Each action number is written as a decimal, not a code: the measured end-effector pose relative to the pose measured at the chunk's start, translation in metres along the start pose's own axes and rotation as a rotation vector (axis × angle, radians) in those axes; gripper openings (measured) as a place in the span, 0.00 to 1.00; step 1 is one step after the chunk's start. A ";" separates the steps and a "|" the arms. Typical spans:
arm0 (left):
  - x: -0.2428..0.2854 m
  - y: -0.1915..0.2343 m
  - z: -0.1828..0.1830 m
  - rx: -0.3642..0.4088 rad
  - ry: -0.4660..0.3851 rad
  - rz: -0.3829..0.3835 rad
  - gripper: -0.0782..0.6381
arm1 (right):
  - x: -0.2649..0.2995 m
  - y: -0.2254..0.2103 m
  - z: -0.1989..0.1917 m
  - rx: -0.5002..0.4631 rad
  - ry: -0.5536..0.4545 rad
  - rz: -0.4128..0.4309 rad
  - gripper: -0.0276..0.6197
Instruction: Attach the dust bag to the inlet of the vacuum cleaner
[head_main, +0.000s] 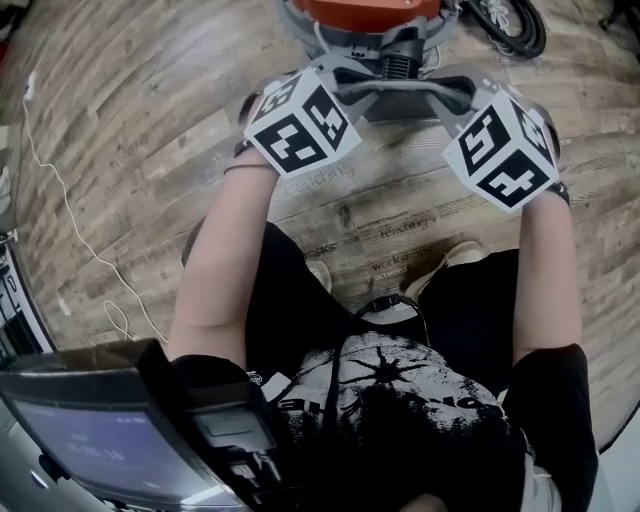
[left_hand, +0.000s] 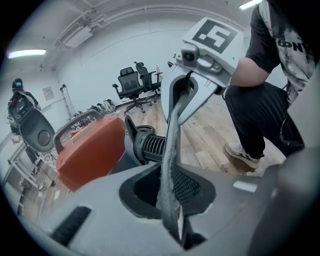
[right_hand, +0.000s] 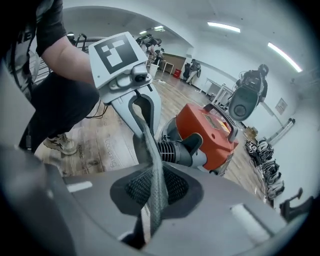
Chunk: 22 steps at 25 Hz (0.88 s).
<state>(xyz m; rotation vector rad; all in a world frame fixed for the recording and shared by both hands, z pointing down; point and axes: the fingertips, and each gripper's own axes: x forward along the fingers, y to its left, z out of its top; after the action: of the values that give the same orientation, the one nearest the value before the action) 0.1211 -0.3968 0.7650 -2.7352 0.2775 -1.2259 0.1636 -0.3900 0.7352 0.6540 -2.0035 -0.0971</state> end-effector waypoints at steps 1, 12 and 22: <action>0.001 0.000 -0.002 0.006 0.021 0.007 0.17 | -0.001 0.001 0.002 -0.021 0.004 -0.007 0.08; -0.010 0.002 0.025 0.083 0.016 0.047 0.17 | 0.011 0.001 -0.023 0.041 0.072 -0.020 0.08; -0.019 0.002 0.036 0.089 -0.035 0.060 0.15 | 0.019 0.000 -0.031 0.027 0.093 -0.006 0.07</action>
<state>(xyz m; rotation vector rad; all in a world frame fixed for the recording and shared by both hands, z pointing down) 0.1351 -0.3930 0.7271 -2.6504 0.2915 -1.1453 0.1822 -0.3926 0.7657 0.6699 -1.9170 -0.0420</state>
